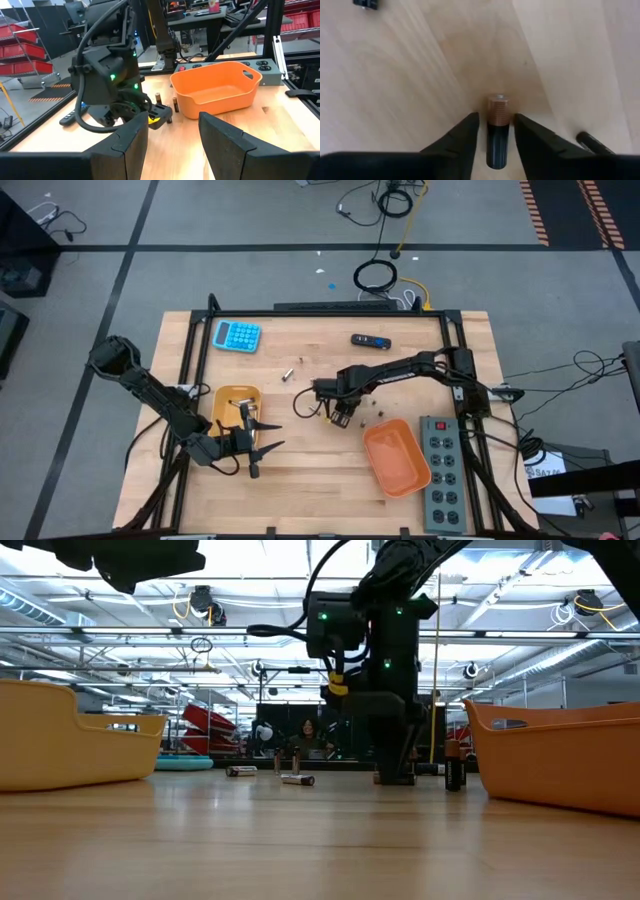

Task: Sort batteries
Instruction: Put the black battery into the orange bin

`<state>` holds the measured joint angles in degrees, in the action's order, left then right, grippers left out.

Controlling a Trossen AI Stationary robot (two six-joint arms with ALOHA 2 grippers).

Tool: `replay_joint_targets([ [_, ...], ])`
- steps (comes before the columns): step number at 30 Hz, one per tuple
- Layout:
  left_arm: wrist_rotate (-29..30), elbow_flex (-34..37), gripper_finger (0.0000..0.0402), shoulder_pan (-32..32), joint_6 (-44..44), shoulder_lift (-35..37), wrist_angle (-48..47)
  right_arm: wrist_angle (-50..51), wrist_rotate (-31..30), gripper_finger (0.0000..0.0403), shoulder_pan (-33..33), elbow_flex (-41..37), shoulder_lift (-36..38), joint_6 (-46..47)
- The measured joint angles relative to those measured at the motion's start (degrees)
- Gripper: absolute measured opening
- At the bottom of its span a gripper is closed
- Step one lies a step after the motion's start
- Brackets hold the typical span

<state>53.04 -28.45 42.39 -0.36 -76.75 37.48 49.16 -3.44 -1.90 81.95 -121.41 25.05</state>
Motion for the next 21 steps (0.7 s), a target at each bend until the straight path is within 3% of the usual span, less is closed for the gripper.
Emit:
replay_joint_targets([
  [6,0.00,0.00,0.0184,0.00,0.03,0.00,-0.05,0.06,0.63,0.0024,0.14,-0.01,0.29,-0.61],
  [13,1.73,0.00,0.0184,0.13,-0.39,0.02,0.82,4.94,-1.61,0.0021,1.23,4.45,1.84,-2.58],
  [21,3.08,0.00,0.0184,0.45,-0.11,0.02,0.82,16.21,-5.81,0.0021,5.68,12.27,9.20,-0.59],
])
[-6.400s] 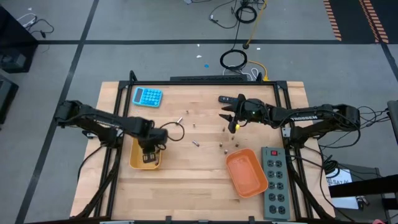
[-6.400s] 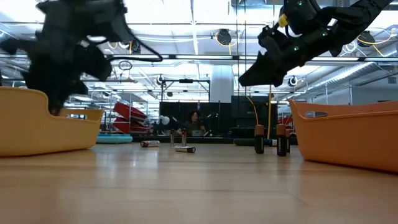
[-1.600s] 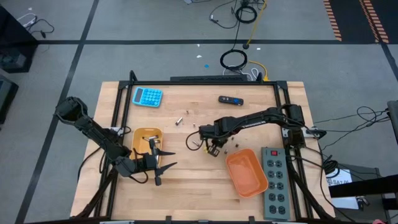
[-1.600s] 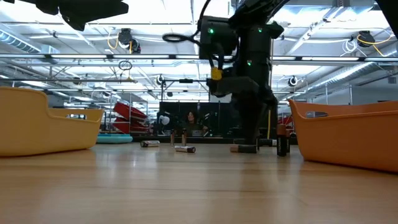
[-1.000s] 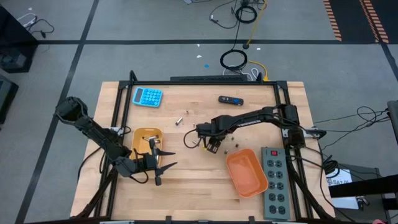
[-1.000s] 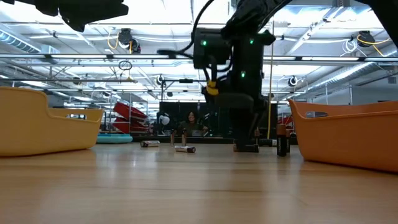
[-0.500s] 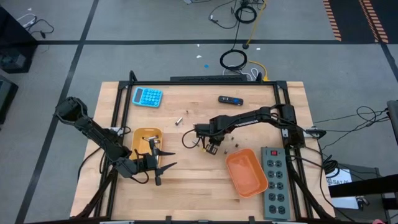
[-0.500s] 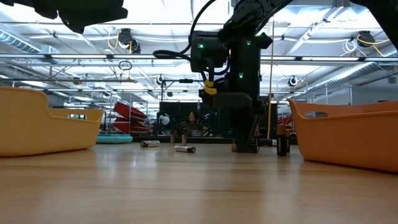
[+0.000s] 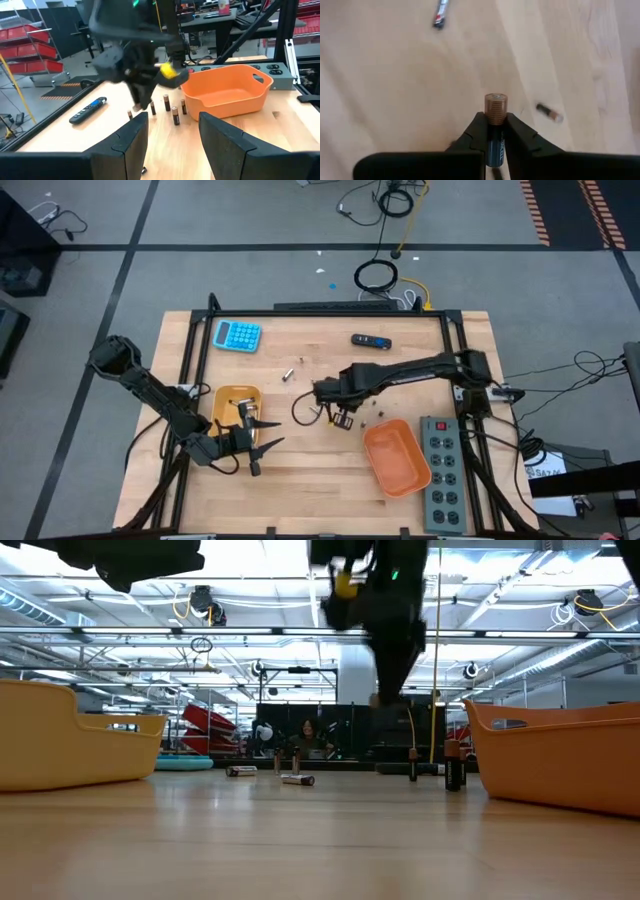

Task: Sort batteries
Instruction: Put the black battery into the orange bin

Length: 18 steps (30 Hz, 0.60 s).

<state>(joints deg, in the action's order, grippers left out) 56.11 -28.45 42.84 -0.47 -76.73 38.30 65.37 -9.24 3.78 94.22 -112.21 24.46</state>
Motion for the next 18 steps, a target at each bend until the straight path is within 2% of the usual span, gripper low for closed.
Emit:
replay_joint_targets([
  [5,3.90,0.00,0.0184,2.47,-1.36,3.11,-1.88,3.54,-1.65,0.0021,6.90,0.32,5.35,5.92],
  [11,2.35,-0.11,0.0184,3.42,-1.34,9.76,-4.88,4.21,-4.47,0.0023,15.60,0.22,8.10,14.16],
  [14,-3.02,-0.11,0.0184,2.12,1.29,11.58,-6.98,4.90,-3.86,0.0025,19.87,-0.12,8.44,18.39],
  [18,-17.68,-0.13,0.0184,-2.65,8.31,12.44,-12.63,8.16,-1.29,0.0026,24.73,-2.24,8.36,24.19],
])
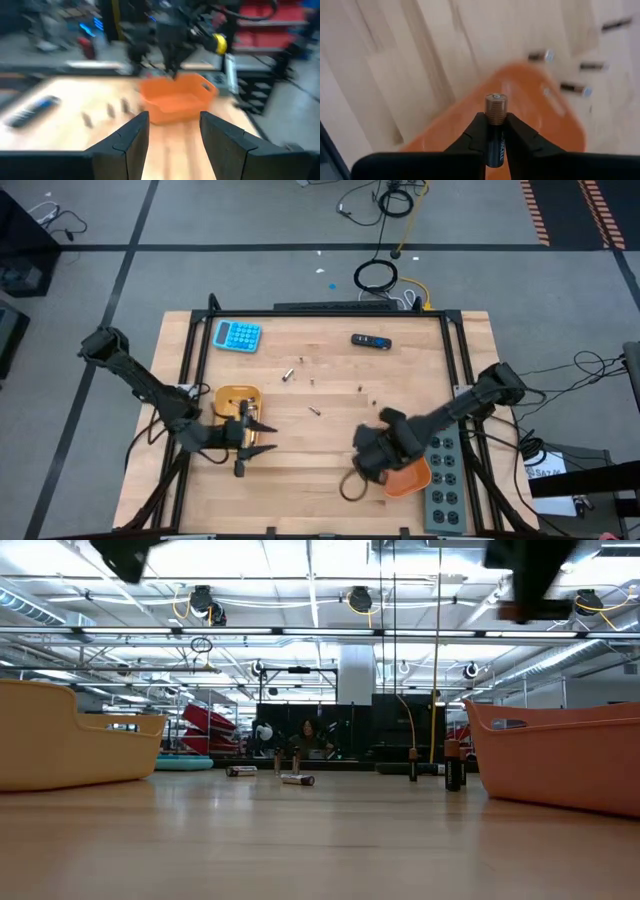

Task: Sort batteries
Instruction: Put the black battery into the orange bin

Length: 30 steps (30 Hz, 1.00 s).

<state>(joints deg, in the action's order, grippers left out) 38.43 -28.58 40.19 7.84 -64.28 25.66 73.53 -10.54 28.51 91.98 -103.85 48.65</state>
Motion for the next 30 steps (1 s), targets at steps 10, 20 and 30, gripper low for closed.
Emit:
replay_joint_targets([
  [10,-6.75,-0.02,0.0184,-8.09,2.30,-3.26,0.09,-1.07,0.76,0.0091,4.24,-8.04,-0.05,7.72],
  [20,-25.15,-0.02,0.0184,-7.92,-7.45,-11.50,15.47,2.82,0.37,0.0190,0.15,-5.63,3.83,7.42],
  [30,-28.91,-0.02,0.0184,-7.92,-9.20,-19.29,23.84,-4.26,-4.29,0.0184,-23.33,-4.83,3.93,-13.37],
])
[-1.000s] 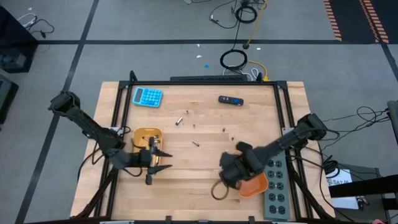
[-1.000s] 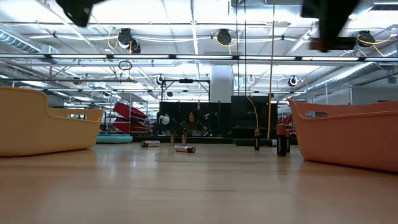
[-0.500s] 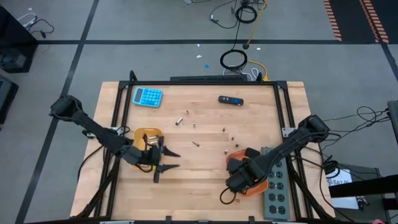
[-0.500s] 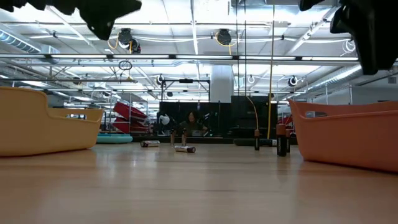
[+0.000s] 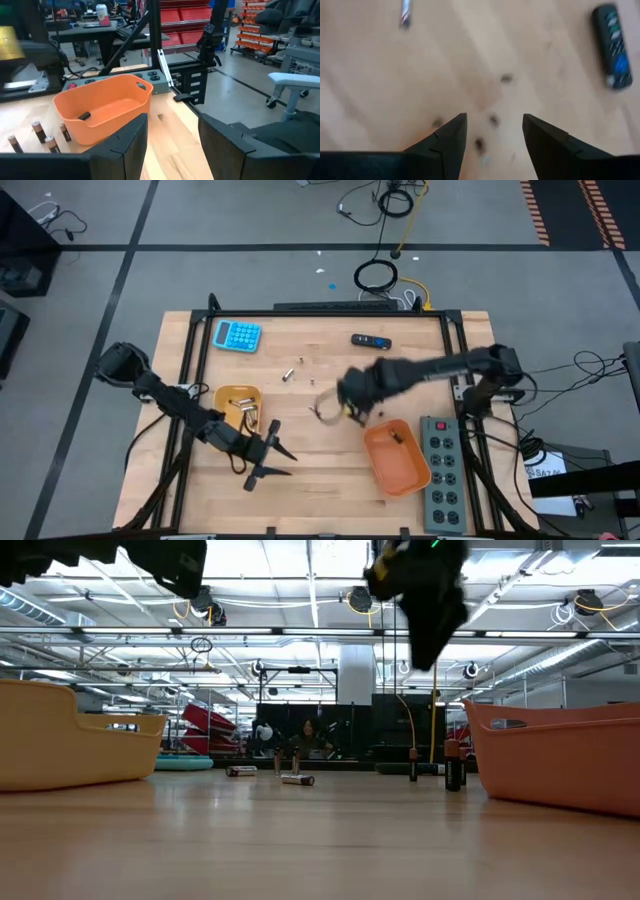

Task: Sort batteries
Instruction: Put the black battery into the orange bin

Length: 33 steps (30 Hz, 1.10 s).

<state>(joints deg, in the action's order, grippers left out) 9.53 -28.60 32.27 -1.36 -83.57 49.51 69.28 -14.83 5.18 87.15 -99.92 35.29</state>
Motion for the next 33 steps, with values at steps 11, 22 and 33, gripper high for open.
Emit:
replay_joint_targets([
  [11,0.40,0.00,0.0184,0.49,0.96,-0.33,-2.57,-8.74,2.91,0.0184,-15.27,-0.02,-3.40,-11.54],
  [22,1.68,0.00,0.0184,0.48,2.52,-0.33,-3.90,-8.67,9.36,0.0226,-17.55,-0.07,-11.10,-12.04],
  [33,1.72,0.00,0.0184,0.48,3.95,-0.33,-4.84,-4.49,10.30,0.0221,-17.54,-0.07,-15.85,-12.17],
])
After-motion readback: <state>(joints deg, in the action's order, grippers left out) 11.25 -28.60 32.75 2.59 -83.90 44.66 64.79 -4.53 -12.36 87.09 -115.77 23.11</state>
